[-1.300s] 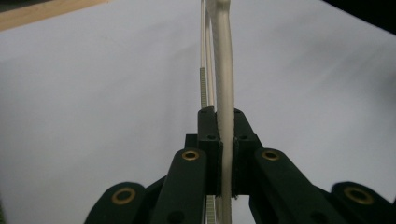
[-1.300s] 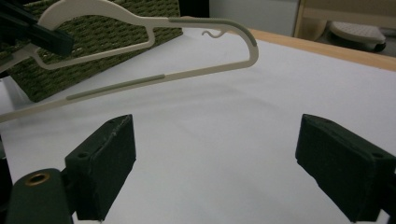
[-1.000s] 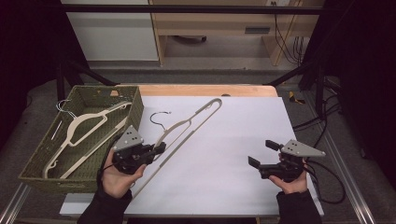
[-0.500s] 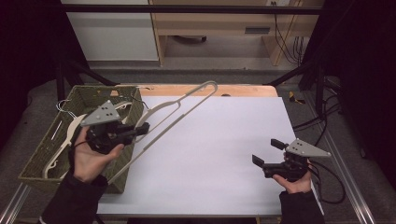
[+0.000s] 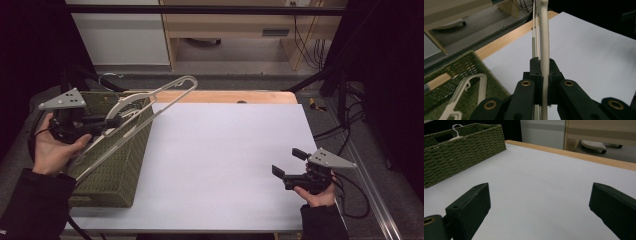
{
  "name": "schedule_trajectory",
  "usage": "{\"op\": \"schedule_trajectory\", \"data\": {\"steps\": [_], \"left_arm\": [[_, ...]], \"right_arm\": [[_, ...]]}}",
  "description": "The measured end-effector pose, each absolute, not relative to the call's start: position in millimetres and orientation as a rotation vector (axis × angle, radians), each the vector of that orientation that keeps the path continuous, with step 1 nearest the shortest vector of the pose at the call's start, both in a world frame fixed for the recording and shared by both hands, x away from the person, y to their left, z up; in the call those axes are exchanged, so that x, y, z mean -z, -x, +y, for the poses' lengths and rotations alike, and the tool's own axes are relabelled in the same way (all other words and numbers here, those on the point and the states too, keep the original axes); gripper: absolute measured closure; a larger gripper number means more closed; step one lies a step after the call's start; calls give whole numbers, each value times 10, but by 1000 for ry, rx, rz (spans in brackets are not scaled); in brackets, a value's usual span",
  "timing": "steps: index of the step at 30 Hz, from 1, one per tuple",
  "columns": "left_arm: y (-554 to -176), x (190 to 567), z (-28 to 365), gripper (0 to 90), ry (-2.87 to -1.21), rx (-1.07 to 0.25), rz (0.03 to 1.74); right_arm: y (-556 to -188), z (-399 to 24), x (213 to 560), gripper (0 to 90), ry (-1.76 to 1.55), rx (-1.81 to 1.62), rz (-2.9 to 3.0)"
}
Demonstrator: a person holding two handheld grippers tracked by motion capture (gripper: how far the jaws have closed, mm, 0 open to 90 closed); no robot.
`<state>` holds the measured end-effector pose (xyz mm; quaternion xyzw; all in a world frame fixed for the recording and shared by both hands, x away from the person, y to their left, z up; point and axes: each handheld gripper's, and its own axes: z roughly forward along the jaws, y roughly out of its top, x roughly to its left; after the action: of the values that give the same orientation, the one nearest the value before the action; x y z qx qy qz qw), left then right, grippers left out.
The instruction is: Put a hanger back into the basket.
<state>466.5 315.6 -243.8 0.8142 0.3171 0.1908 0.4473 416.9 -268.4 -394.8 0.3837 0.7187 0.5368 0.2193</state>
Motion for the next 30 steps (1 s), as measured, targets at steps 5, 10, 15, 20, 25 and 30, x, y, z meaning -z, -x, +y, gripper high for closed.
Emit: {"op": "schedule_trajectory", "data": {"steps": [5, 10, 15, 20, 25, 30], "left_arm": [[-4757, 2513, 3486, 859, -2018, -482, 809], [-4844, 2643, 3823, 859, -2025, -509, 875], [-4907, 2772, 4017, 858, -2031, -496, 922], [-4963, 2917, 4163, 858, -2019, -495, 971], [-4979, 3010, 4290, 858, -2010, -513, 1008], [-4988, 3110, 4383, 858, -2006, -513, 1047]], "right_arm": [[-4178, -2669, 3956, 42, -1065, -1482, 1994], [-4179, -2666, 3958, 42, -1071, -1481, 1996], [-4184, -2659, 3965, 41, -1070, -1476, 2002], [-4190, -2646, 3975, 40, -1068, -1468, 2007], [-4196, -2649, 3989, 42, -1068, -1468, 2014], [-4197, -2647, 3992, 42, -1059, -1464, 2024]]}}
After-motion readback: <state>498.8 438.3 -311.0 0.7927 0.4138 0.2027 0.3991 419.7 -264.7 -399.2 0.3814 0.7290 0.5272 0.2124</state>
